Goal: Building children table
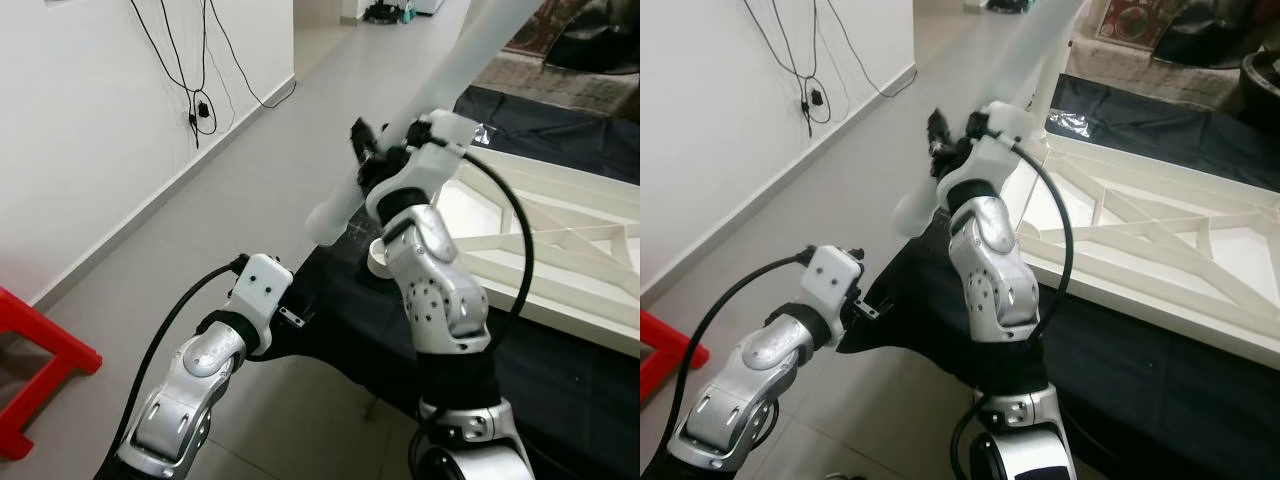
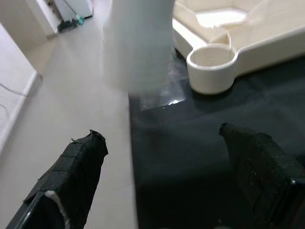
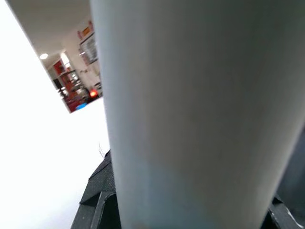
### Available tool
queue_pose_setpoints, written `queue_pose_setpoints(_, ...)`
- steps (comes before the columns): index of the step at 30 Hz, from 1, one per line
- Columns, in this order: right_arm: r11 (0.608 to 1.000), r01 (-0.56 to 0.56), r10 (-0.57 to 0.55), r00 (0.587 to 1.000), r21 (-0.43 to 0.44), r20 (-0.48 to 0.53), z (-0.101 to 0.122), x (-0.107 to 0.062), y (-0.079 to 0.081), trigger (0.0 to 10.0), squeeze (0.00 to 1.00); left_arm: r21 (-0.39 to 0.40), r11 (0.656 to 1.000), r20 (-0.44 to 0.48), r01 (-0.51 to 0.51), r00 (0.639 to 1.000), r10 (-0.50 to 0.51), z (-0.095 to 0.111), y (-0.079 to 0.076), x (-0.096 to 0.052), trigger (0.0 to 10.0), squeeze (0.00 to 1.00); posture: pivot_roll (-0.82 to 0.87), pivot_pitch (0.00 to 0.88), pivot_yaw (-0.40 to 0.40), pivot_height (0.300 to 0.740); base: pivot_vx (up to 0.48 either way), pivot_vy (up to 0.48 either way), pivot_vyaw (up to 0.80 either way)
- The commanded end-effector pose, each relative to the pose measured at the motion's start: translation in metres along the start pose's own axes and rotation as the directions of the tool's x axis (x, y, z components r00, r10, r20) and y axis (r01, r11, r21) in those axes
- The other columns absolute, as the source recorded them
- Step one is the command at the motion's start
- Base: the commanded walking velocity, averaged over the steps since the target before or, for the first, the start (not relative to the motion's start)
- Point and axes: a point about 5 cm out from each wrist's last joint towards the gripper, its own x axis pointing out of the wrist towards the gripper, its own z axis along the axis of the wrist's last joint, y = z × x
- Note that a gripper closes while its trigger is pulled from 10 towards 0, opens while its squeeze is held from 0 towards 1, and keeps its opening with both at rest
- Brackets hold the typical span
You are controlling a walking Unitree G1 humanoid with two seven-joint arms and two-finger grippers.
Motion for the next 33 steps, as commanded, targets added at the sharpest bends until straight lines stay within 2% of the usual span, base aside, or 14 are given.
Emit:
queue_pose_setpoints(1, 0.997, -0.049, 0.05, 0.998, 0.064, -0.024, -0.01, -0.007, 0.012, 10.0, 0.0, 0.067, 0.998, -0.016, 0.02, 1.0, -0.019, -0.004, -0.001, 0.003, 10.0, 0.0, 0.12, 0.104, -0.014, 0.74, 0.0, 0.0, 0.0)
queue_pose_setpoints(7, 0.991, -0.116, 0.12, 0.991, 0.072, -0.052, -0.017, -0.014, 0.016, 10.0, 0.0, 0.161, 0.987, 0.014, 0.001, 1.0, -0.004, 0.002, 0.006, 0.012, 10.0, 0.0, 0.12, 0.101, -0.013, 0.74, 0.0, 0.0, 0.0)
queue_pose_setpoints(10, 0.989, -0.126, 0.13, 0.99, 0.075, -0.059, -0.018, -0.015, 0.016, 10.0, 0.0, 0.167, 0.986, 0.021, -0.013, 1.0, 0.01, 0.003, 0.008, 0.013, 10.0, 0.0, 0.12, 0.1, -0.013, 0.74, 0.0, 0.0, 0.0)
queue_pose_setpoints(11, 0.989, -0.129, 0.134, 0.989, 0.077, -0.065, -0.02, -0.017, 0.015, 10.0, 0.0, 0.14, 0.99, 0.034, -0.03, 0.999, 0.026, 0.004, 0.009, 0.014, 10.0, 1.0, 0.12, 0.1, -0.013, 0.74, 0.0, 0.0, 0.0)
queue_pose_setpoints(17, 0.987, -0.144, 0.149, 0.986, 0.069, -0.076, -0.022, -0.019, 0.015, 10.0, 0.0, 0.112, 0.993, 0.049, -0.044, 0.998, 0.039, 0.005, 0.009, 0.017, 10.0, 1.0, 0.12, 0.1, -0.013, 0.74, 0.0, 0.0, 0.0)
queue_pose_setpoints(18, 0.987, -0.146, 0.151, 0.985, 0.072, -0.078, -0.022, -0.019, 0.015, 10.0, 0.0, 0.103, 0.994, 0.046, -0.036, 0.998, 0.031, 0.004, 0.007, 0.019, 10.0, 0.37, 0.12, 0.098, -0.011, 0.74, 0.0, 0.0, 0.0)
queue_pose_setpoints(19, 0.987, -0.146, 0.151, 0.985, 0.072, -0.078, -0.022, -0.019, 0.015, 10.0, 0.0, 0.103, 0.994, 0.046, -0.036, 0.998, 0.031, 0.004, 0.007, 0.019, 10.0, 0.37, 0.12, 0.098, -0.011, 0.74, 0.0, 0.0, 0.0)
queue_pose_setpoints(20, 0.986, -0.148, 0.153, 0.985, 0.076, -0.078, -0.022, -0.019, 0.015, 10.0, 0.0, 0.086, 0.995, 0.044, -0.04, 0.998, 0.036, 0.003, 0.007, 0.021, 10.0, 0.0, 0.12, 0.097, -0.011, 0.74, 0.0, 0.0, 0.0)
queue_pose_setpoints(30, 0.981, -0.165, 0.174, 0.981, 0.102, -0.082, -0.021, -0.021, 0.018, 10.0, 0.0, 0.046, 0.998, 0.029, -0.044, 0.999, 0.043, -0.003, 0.006, 0.03, 10.0, 0.0, 0.11, 0.097, -0.012, 0.74, 0.0, 0.0, 0.0)
queue_pose_setpoints(33, 0.979, -0.174, 0.183, 0.98, 0.107, -0.083, -0.021, -0.022, 0.02, 10.0, 0.0, 0.058, 0.997, 0.035, -0.042, 0.999, 0.04, -0.003, 0.006, 0.032, 10.0, 0.0, 0.11, 0.097, -0.012, 0.74, 0.0, 0.0, 0.0)
